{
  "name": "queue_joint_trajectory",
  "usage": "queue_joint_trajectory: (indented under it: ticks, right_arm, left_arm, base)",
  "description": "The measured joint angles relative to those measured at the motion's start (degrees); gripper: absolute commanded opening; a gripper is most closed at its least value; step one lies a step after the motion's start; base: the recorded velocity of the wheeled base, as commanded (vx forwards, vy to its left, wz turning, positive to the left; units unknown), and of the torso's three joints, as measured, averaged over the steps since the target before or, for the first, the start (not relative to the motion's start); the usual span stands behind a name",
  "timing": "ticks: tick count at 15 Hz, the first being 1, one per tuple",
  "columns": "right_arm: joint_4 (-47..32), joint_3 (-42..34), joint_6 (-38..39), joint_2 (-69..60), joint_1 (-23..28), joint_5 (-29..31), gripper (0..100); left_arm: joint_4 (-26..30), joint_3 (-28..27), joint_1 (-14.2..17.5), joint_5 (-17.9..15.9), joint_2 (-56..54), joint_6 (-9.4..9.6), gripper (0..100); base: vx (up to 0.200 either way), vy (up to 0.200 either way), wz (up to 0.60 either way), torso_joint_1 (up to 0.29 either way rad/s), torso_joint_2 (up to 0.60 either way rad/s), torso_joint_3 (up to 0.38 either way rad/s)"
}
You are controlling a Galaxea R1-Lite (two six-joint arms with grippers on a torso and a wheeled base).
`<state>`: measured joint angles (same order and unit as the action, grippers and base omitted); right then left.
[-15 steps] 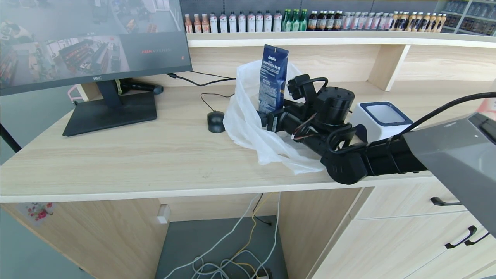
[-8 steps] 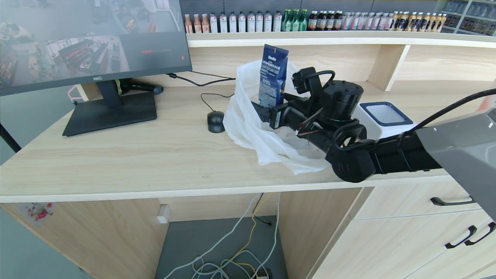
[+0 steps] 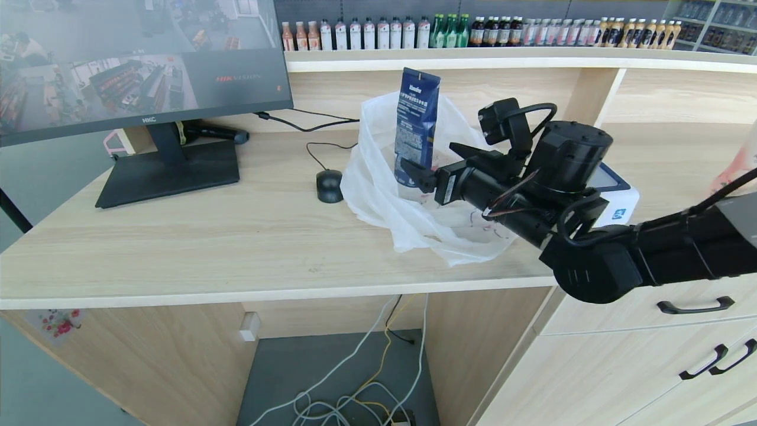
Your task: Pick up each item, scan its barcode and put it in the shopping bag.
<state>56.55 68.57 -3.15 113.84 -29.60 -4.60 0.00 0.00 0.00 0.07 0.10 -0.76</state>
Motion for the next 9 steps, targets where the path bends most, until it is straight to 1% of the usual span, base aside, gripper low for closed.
queue_joint_trajectory:
  ticks: [2, 6, 9]
  right_arm:
    - [2.73, -4.92, -0.05, -3.72, 0.0, 0.28, 100]
    - [4.97, -14.74, -0.02, -11.41, -0.11, 1.15, 100]
    - [12.14, -23.34, 0.0, -15.93, -0.41, 2.17, 100]
  left_arm:
    - [0.0, 0.0, 0.0, 0.0, 0.0, -0.02, 100]
    - [0.0, 0.0, 0.0, 0.0, 0.0, 0.0, 100]
    - [0.0, 0.0, 0.0, 0.0, 0.0, 0.0, 100]
  base:
    - [0.0, 0.0, 0.0, 0.0, 0.0, 0.0]
    - [0.0, 0.0, 0.0, 0.0, 0.0, 0.0]
    - [0.0, 0.0, 0.0, 0.0, 0.0, 0.0]
